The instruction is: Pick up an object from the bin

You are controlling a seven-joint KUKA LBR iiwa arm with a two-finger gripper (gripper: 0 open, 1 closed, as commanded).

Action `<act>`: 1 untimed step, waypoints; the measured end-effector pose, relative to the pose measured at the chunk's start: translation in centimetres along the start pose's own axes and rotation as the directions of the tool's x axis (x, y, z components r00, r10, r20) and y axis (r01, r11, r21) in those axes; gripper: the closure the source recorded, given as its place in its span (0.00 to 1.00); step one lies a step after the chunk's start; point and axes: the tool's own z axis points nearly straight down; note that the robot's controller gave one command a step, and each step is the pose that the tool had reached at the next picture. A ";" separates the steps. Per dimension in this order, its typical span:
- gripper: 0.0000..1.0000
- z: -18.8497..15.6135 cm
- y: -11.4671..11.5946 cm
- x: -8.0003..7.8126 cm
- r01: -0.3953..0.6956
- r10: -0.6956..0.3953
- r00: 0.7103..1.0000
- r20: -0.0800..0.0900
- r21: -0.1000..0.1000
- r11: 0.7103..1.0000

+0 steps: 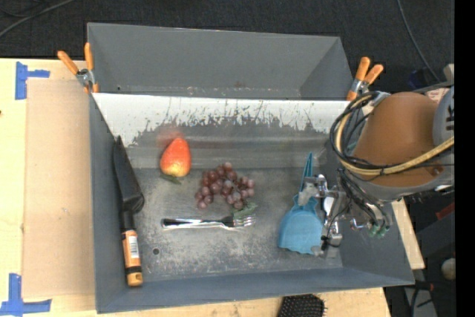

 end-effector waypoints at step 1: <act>0.00 -0.4 0.0 -0.2 0.003 -0.003 1.000 0.008 0.001 1.000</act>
Offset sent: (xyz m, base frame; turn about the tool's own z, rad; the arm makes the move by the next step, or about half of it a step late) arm -0.0203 -0.0399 -0.0905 -0.4419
